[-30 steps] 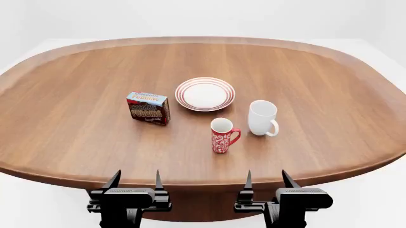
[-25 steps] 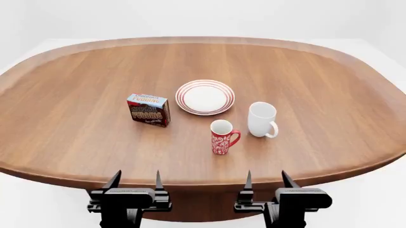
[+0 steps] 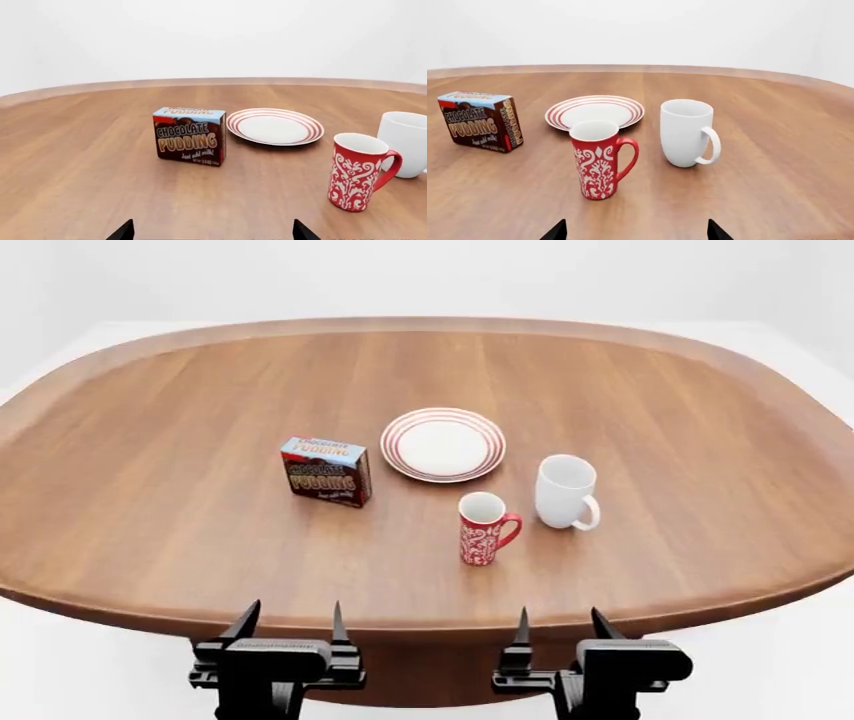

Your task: Put the chocolate pudding to the right of the plate.

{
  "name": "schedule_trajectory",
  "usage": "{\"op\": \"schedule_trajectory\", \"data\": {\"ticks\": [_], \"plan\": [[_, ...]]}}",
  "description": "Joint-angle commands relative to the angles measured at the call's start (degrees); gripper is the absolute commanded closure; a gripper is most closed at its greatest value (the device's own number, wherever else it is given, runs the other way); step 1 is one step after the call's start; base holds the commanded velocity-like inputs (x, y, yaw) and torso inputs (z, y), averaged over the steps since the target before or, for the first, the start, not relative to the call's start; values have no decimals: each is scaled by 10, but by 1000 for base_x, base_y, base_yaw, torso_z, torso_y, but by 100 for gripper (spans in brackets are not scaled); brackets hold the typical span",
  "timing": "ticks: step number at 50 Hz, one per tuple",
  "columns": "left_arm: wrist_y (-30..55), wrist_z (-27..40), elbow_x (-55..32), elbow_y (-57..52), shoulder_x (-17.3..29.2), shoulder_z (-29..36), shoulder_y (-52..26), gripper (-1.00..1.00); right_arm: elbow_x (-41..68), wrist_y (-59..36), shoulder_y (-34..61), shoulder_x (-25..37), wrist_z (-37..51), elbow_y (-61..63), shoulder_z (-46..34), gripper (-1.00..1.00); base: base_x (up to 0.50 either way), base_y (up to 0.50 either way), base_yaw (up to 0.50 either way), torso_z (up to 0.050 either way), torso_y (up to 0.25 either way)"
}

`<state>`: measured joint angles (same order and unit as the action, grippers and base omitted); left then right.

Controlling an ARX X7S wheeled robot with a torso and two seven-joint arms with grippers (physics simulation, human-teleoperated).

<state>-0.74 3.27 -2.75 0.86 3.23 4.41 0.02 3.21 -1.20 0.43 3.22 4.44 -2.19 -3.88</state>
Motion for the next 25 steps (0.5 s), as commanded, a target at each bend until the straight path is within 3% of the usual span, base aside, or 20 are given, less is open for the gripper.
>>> {"op": "schedule_trajectory", "data": {"ticks": [1, 20, 25], "plan": [[-9, 12, -5, 6, 11, 13, 1, -100, 8, 2, 4, 6, 13, -13, -16, -100, 0, 500, 0, 0, 0], [-19, 30, -11, 9, 23, 29, 2, -100, 10, 7, 3, 17, 35, -14, -33, -100, 0, 191, 0, 0, 0], [-20, 33, -14, 12, 25, 33, 2, -100, 22, 1, 5, 18, 32, -17, -36, -100, 0, 405, 0, 0, 0]]}}
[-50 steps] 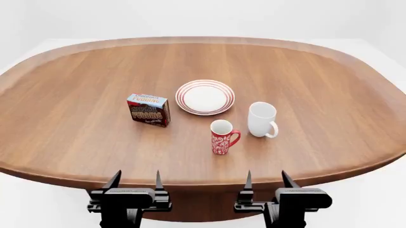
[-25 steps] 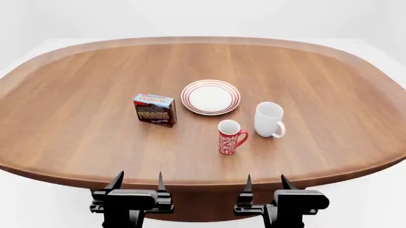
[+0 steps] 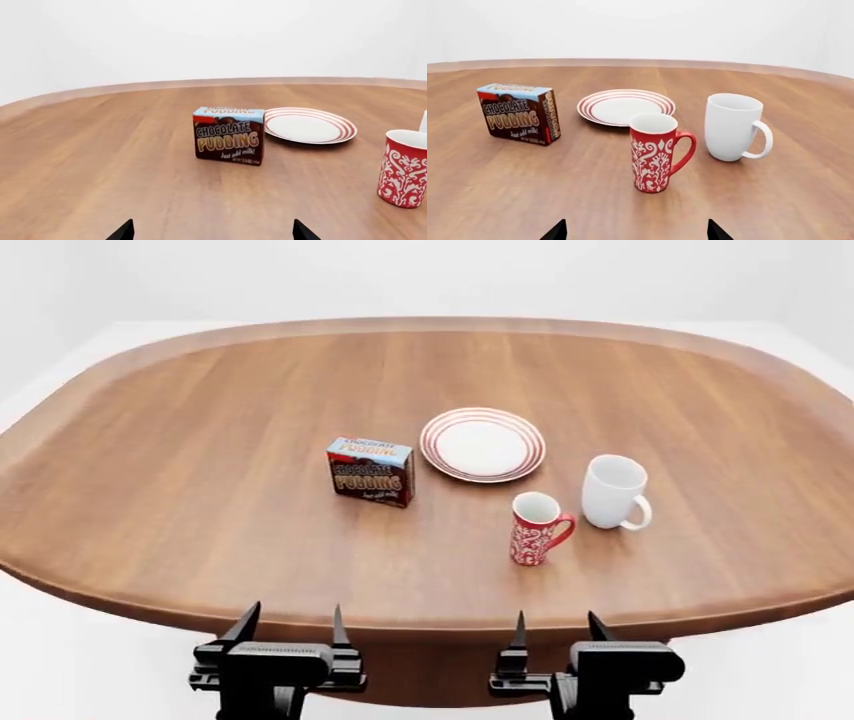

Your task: Put the chocolate pudding to the right of the plate.

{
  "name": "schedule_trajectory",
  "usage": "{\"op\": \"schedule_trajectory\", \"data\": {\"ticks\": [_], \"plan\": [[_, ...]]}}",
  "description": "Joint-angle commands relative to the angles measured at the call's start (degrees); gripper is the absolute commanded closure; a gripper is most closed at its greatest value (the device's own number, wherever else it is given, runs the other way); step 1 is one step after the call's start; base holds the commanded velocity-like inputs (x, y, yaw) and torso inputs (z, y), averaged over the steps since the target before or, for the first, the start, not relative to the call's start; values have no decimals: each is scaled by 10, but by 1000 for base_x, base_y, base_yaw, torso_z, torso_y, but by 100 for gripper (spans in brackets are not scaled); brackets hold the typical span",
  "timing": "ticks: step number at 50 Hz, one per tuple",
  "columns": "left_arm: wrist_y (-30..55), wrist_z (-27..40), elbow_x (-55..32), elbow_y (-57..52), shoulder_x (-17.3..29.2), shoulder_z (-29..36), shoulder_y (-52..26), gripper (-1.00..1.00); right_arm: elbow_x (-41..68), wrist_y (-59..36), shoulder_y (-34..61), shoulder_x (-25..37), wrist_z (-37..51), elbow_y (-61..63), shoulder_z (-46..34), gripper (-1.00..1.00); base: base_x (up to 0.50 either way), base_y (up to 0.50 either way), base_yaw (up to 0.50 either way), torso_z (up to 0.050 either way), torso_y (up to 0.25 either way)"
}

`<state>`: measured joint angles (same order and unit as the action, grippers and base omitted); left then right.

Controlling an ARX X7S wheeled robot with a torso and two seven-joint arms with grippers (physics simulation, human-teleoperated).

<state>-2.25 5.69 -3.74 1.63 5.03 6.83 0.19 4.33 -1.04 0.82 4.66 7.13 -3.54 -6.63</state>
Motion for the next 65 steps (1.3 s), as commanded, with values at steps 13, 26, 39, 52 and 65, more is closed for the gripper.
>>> {"op": "schedule_trajectory", "data": {"ticks": [13, 26, 39, 52, 65], "plan": [[26, 16, -17, -23, 17, 16, -4, -100, 16, -40, 3, 17, 18, 36, -19, -100, 0, 0, 0, 0, 0], [463, 25, -127, -295, 46, -18, -162, -100, 167, -478, 143, 70, 25, 347, 35, -100, 0, 0, 0, 0, 0], [585, 42, -152, -355, 63, -29, -281, -100, 214, -650, 290, 89, 44, 402, 60, -100, 0, 0, 0, 0, 0], [551, 47, -141, -343, 67, -16, -269, -100, 219, -628, 276, 91, 37, 399, 62, -100, 263, 0, 0, 0, 0], [539, 45, -146, -332, 69, -16, -264, -100, 219, -615, 271, 92, 36, 387, 53, -100, 500, 0, 0, 0, 0]]}}
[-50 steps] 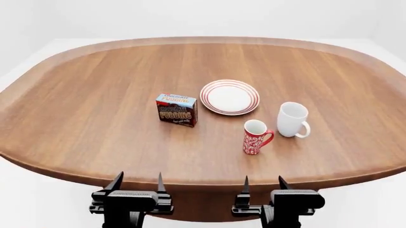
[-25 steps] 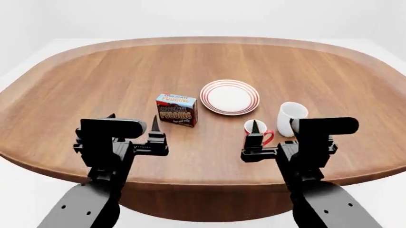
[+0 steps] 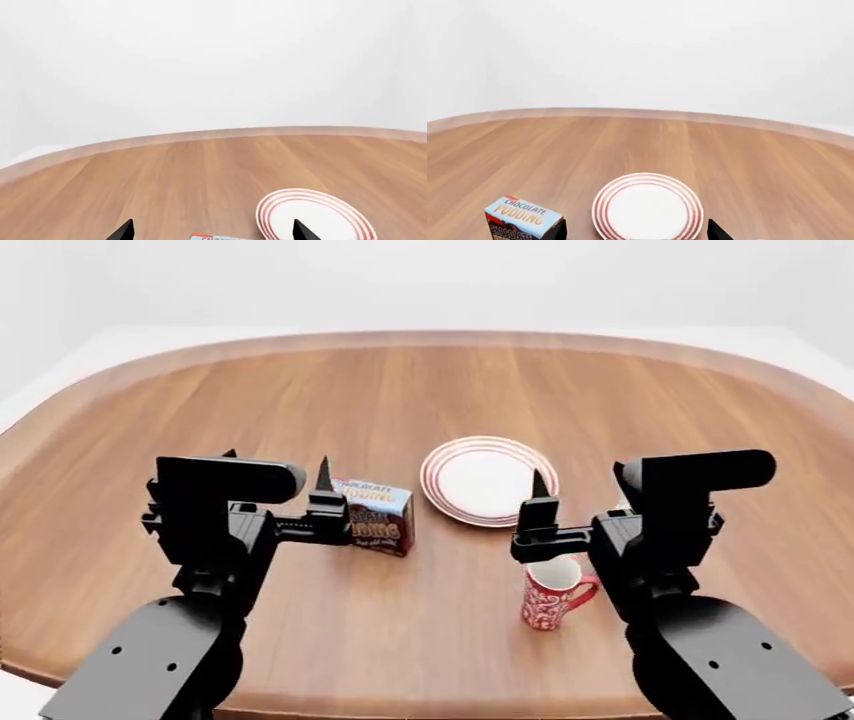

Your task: Put the chocolate pudding to the right of the plate.

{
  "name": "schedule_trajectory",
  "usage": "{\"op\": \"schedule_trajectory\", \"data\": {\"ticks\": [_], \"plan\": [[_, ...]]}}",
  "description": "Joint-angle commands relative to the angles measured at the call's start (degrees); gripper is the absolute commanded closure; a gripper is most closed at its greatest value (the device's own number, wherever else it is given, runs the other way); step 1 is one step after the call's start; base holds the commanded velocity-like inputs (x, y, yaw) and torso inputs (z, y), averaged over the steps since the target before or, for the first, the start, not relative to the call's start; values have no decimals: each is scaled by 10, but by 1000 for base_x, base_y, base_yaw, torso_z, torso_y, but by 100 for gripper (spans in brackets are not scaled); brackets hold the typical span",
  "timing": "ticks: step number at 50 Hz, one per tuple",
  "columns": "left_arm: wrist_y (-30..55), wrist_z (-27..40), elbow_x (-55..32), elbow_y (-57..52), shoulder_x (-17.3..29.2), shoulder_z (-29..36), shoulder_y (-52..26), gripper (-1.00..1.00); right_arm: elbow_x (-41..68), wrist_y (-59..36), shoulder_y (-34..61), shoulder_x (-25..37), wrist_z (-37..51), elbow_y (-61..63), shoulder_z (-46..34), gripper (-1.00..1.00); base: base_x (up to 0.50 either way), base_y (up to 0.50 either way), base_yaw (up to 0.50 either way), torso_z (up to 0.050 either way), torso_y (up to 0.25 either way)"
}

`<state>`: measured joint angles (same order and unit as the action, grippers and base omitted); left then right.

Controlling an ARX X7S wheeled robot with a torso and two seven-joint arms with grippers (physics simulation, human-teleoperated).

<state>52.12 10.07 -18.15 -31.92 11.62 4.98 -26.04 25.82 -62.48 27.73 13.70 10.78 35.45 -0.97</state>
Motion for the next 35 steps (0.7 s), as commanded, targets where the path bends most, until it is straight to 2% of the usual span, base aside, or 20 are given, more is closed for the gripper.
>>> {"op": "schedule_trajectory", "data": {"ticks": [1, 35], "plan": [[-6, 2, -1, 5, 3, 3, -1, -100, 5, -1, 2, 2, -1, -2, -3, -100, 500, 0, 0, 0, 0], [-20, 10, -7, 8, 13, 9, 1, -100, 11, 13, -2, 6, 4, -12, -11, -100, 500, 0, 0, 0, 1]]}}
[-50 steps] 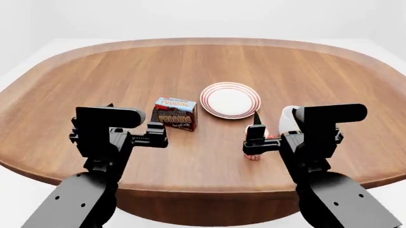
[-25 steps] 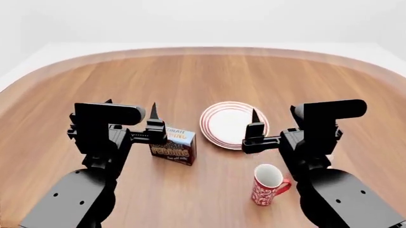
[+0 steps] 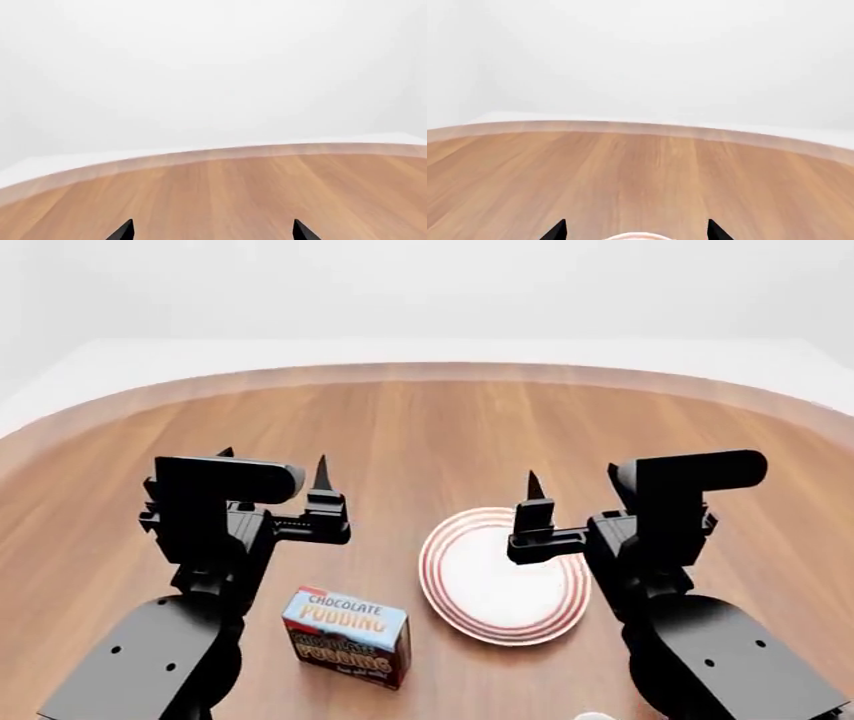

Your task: Put the chocolate pudding to the right of the plate.

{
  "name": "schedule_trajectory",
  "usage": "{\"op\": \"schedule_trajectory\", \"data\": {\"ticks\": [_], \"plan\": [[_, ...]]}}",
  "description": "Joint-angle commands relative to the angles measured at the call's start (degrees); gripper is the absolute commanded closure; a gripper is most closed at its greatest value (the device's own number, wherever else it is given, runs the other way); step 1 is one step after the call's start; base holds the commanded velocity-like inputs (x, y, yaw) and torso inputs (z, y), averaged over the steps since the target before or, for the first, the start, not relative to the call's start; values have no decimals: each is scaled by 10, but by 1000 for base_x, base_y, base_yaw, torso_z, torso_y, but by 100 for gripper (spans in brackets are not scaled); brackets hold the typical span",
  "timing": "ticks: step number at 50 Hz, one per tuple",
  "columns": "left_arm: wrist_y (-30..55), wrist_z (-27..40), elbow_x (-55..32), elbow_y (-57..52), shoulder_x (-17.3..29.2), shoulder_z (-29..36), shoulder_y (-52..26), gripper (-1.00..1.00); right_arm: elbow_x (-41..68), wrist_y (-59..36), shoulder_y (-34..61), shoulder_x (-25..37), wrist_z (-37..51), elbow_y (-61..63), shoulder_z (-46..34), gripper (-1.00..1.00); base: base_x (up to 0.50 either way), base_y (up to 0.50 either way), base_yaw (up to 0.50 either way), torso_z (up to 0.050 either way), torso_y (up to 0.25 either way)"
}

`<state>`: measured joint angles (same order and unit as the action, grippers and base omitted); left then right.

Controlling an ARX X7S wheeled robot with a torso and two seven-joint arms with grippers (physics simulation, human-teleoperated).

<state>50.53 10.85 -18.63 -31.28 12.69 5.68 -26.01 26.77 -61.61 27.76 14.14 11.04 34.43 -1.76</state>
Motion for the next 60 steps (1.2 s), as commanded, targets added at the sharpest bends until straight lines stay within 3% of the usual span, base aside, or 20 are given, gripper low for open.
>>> {"op": "schedule_trajectory", "data": {"ticks": [1, 24, 25, 26, 27, 29, 31, 44, 60], "plan": [[-4, 3, -3, 2, 3, 1, 0, -100, 2, 4, -2, 2, 2, -2, -3, -100, 500, 0, 0, 0, 0], [-8, 8, -10, 3, 7, 2, 1, -100, 13, 8, -2, 6, 0, -3, -6, -100, 245, 0, 0, 0, 0], [-10, 7, -9, 3, 10, 1, 3, -100, 99, -78, 84, 92, 86, 78, 31, -100, 0, 0, 0, 0, 0], [-10, 7, -10, 4, 10, 0, 3, -100, 185, -164, 105, 78, 94, 94, 21, -100, 0, 0, 0, 0, 13], [-11, 7, -10, 5, 11, 0, 3, -100, 271, -250, 140, 109, 180, 41, 29, -100, 0, 0, 0, 0, 0], [-14, 7, -10, 8, 11, 1, 3, -100, 443, -274, 150, 122, 319, 28, 15, -100, 0, 0, 0, 0, 0], [-16, 7, -10, 11, 10, 1, 3, -100, 560, -262, 148, 128, 303, 23, 7, -100, 0, 0, 0, 0, 0], [-19, 10, -12, 13, 12, 4, 2, -100, 559, -255, 158, 167, 247, 3, -54, -100, 0, 0, 0, 0, 0], [-22, 14, -15, 15, 16, 7, 5, -100, 637, -247, 185, 198, 284, -18, -102, -100, 0, 0, 0, 0, 0]]}}
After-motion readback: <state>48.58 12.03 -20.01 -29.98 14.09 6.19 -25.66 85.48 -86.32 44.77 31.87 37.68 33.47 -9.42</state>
